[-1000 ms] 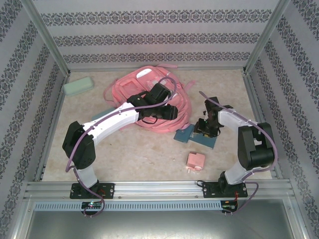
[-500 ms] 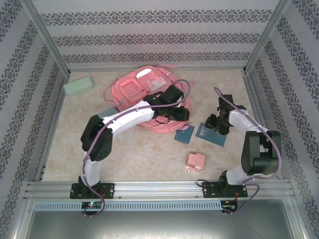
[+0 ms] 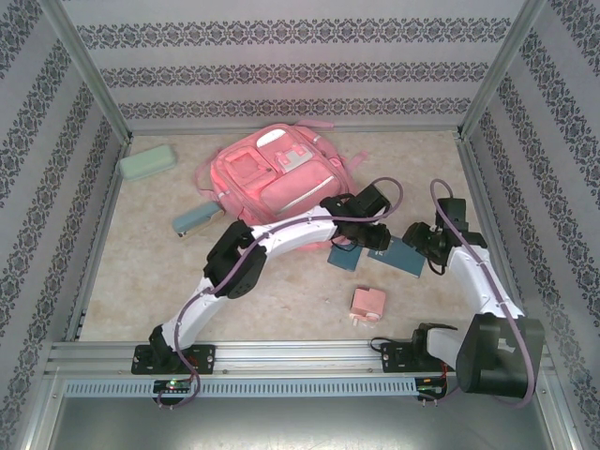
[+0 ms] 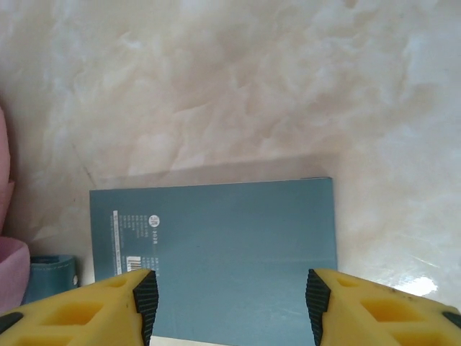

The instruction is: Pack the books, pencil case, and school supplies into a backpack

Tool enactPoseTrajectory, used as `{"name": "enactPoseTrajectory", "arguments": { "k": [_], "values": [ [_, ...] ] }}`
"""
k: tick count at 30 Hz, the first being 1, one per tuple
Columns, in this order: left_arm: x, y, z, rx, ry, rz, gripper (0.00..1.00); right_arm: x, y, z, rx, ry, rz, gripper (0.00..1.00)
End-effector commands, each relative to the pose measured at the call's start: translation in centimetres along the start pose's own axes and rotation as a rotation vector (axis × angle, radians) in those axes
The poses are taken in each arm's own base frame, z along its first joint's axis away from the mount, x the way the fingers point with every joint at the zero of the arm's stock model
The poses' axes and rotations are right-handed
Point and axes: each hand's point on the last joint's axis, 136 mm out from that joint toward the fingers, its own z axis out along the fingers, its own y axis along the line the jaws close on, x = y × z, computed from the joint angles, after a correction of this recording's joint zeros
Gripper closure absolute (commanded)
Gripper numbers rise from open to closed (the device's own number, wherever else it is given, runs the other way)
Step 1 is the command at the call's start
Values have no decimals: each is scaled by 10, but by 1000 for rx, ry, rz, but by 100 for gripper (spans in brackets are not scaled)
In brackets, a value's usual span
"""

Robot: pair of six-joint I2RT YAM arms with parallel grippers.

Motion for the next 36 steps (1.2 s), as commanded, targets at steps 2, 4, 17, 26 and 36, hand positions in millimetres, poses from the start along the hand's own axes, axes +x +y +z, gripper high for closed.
{"name": "enactPoseTrajectory", "arguments": {
  "k": [2, 4, 17, 26, 36],
  "values": [
    [0, 8, 10, -50, -8, -39, 74, 0, -11, 6, -2, 4, 76, 41],
    [0, 13, 15, -68, -6, -50, 73, 3, -15, 11, 1, 27, 95, 41],
    [14, 37, 33, -160, 38, -82, 71, 17, -31, 33, 24, 120, 148, 34],
    [-2, 23, 13, -140, -16, -57, 70, 26, -36, 50, 23, 204, 191, 35],
    [17, 42, 33, -193, 61, -84, 71, 32, -35, 60, 7, 269, 210, 35]
  ]
}}
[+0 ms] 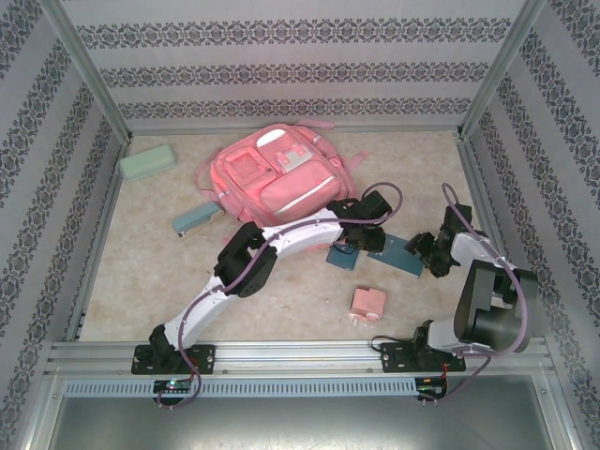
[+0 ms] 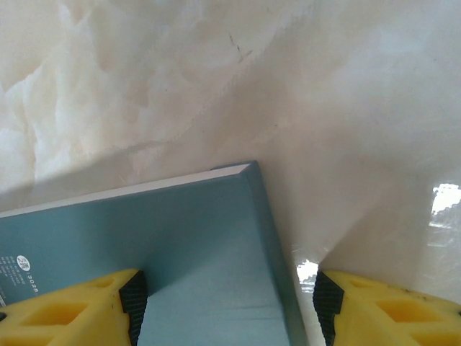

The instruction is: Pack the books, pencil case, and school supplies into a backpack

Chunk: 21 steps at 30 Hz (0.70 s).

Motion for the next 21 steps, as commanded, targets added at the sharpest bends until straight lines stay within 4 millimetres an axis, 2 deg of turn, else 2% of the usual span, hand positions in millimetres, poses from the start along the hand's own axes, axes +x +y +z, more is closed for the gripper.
{"name": "enactPoseTrajectory", "arguments": {
  "k": [1, 6, 10, 14, 18, 21],
  "values": [
    [15, 13, 11, -67, 55, -7, 72, 4, 2, 9, -26, 45, 10, 35],
    [25, 13, 23, -49, 104, -28, 76, 7, 13, 9, -89, 67, 1, 35],
    [29, 12, 27, -33, 130, -37, 81, 13, 35, 3, -200, 96, -13, 37],
    [27, 10, 25, -20, 131, -37, 81, 16, 58, -15, -316, 85, -38, 40],
    [24, 10, 22, -10, 131, -36, 81, 19, 71, -36, -395, 49, -50, 42],
    [23, 11, 21, -12, 127, -29, 81, 23, 76, -45, -431, 42, -47, 44]
  ]
}}
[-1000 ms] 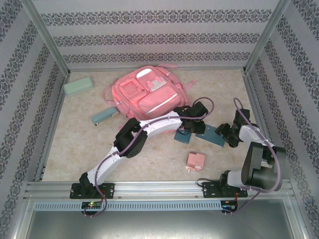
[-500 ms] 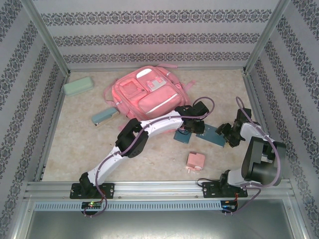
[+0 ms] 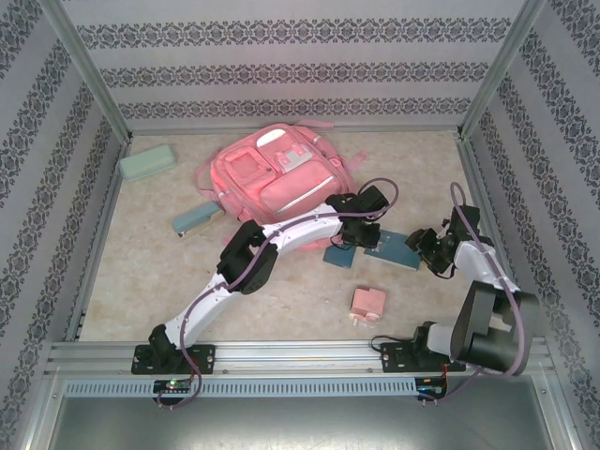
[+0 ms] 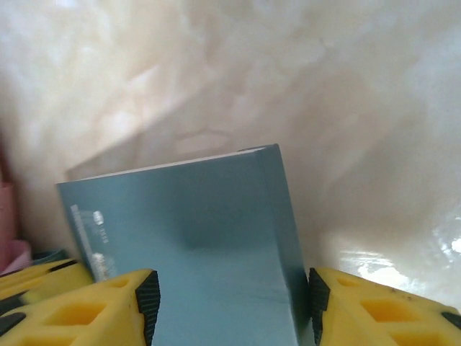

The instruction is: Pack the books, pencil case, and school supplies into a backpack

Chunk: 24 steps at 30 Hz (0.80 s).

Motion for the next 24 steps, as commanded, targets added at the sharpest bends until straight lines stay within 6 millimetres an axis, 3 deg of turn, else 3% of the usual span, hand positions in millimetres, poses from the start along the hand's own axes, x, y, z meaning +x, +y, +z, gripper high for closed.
{"name": "enactPoseTrajectory", "arguments": {
  "k": [1, 11, 13, 15, 21, 24],
  "values": [
    [26, -5, 19, 16, 86, 12, 81, 21, 47, -9, -236, 90, -20, 45],
    [25, -6, 17, 23, 90, 25, 81, 26, 49, -6, -245, 114, -34, 50],
    [25, -6, 15, 19, 87, 29, 81, 24, 47, -9, -219, 90, -42, 58],
    [22, -7, 10, 15, 75, 38, 81, 19, 44, -15, -195, 51, -52, 73],
    [-3, -29, -36, 57, -11, 69, 77, 8, 43, -38, -166, -69, -66, 100],
    [-17, -40, -70, 69, -73, 114, 73, 6, 49, -48, -187, -100, -71, 100]
  ]
}}
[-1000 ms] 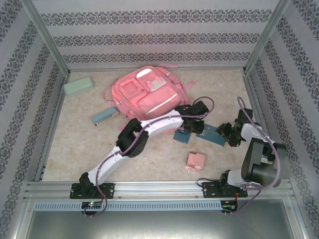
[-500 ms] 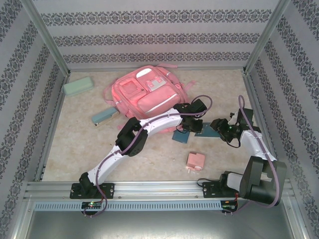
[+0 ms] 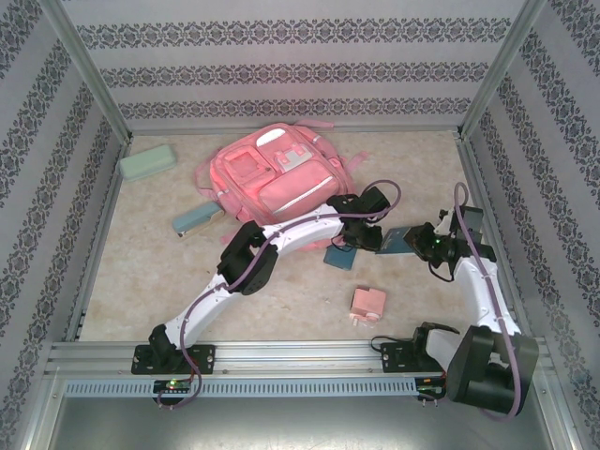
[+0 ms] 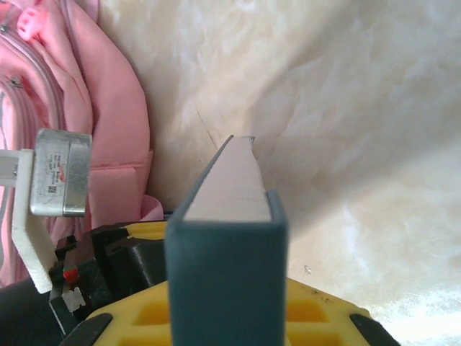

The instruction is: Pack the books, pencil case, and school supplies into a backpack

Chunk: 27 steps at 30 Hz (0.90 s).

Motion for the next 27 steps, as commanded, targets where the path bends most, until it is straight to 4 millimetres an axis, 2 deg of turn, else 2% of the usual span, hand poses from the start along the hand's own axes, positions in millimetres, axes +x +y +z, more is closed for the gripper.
{"name": "enactPoseTrajectory", "arguments": {
  "k": [1, 4, 7, 9, 14, 17, 19, 27],
  "values": [
    [-26, -31, -73, 30, -113, 88, 72, -6, 5, -10, -2, -41, 1, 100],
    [-35, -23, -101, -12, -149, 129, 68, -7, 14, -15, -38, -50, 5, 100],
    [-41, -1, -128, -116, -178, 190, 64, -9, 24, -21, -73, -69, 2, 100],
    [-45, 20, -145, -221, -196, 253, 63, -10, 29, -25, -90, -75, 1, 100],
    [-53, 80, -168, -468, -170, 404, 61, -4, 44, -23, -145, -53, 0, 100],
    [-55, 107, -170, -491, -128, 412, 61, 1, 50, -20, -158, -46, -9, 100],
    [-55, 117, -166, -491, -104, 422, 60, 4, 53, -18, -163, -37, -14, 100],
    [-44, 140, -133, -519, 9, 495, 54, 9, 55, -17, -160, -24, -21, 100]
  ]
}}
